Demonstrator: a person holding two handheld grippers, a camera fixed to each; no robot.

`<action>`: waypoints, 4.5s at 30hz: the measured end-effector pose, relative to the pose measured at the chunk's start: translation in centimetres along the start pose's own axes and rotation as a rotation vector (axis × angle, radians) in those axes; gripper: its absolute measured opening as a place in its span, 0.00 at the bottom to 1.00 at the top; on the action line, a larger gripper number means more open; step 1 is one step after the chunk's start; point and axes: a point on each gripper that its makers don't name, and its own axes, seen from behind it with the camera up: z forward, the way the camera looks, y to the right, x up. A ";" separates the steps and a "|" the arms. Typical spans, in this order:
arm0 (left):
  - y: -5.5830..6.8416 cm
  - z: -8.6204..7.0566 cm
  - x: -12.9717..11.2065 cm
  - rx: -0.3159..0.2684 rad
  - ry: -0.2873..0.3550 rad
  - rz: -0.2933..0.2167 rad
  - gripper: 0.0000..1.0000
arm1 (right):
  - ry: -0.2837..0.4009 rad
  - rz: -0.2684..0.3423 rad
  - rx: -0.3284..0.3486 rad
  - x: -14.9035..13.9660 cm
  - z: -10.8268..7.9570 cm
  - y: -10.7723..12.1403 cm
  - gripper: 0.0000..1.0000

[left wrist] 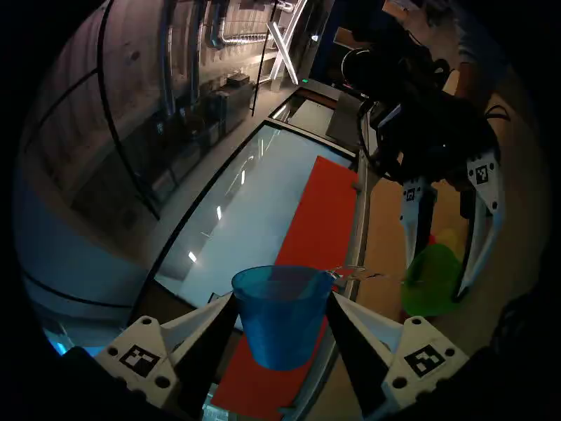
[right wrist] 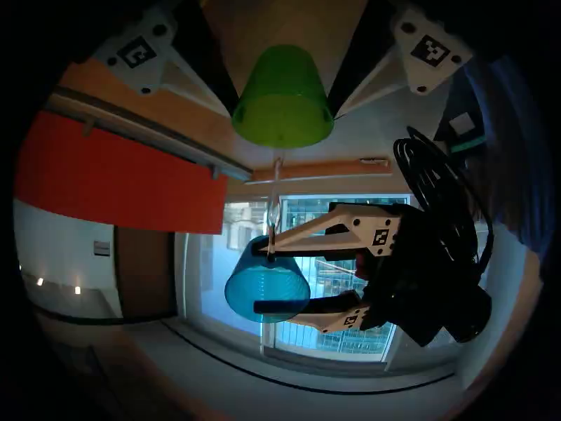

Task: Pour water

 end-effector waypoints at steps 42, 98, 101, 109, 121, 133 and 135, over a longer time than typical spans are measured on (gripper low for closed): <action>-1.0 -0.4 1.5 -0.013 0.009 0.140 0.85 | 0.019 -0.004 -0.002 0.6 -0.1 -0.4 0.90; -1.3 0.3 3.3 0.017 0.007 0.404 0.85 | 0.032 -0.008 -0.015 1.1 -0.4 0.0 0.90; -1.3 0.2 3.4 0.019 0.007 0.425 0.85 | 0.032 -0.007 -0.015 1.1 -0.4 0.0 0.90; -0.1 -0.4 3.6 0.021 0.011 0.435 0.85 | 0.031 -0.007 -0.015 1.0 -0.4 0.0 0.90; -0.7 -0.1 3.7 0.025 0.021 0.430 0.85 | 0.034 -0.005 -0.016 1.0 -0.4 0.0 0.90; -1.2 0.3 2.5 0.027 0.002 0.275 0.85 | 0.039 -0.007 -0.024 1.1 -0.4 0.1 0.90; -1.3 0.4 2.2 0.027 -0.002 0.225 0.85 | 0.040 -0.007 -0.026 1.1 -0.5 0.2 0.90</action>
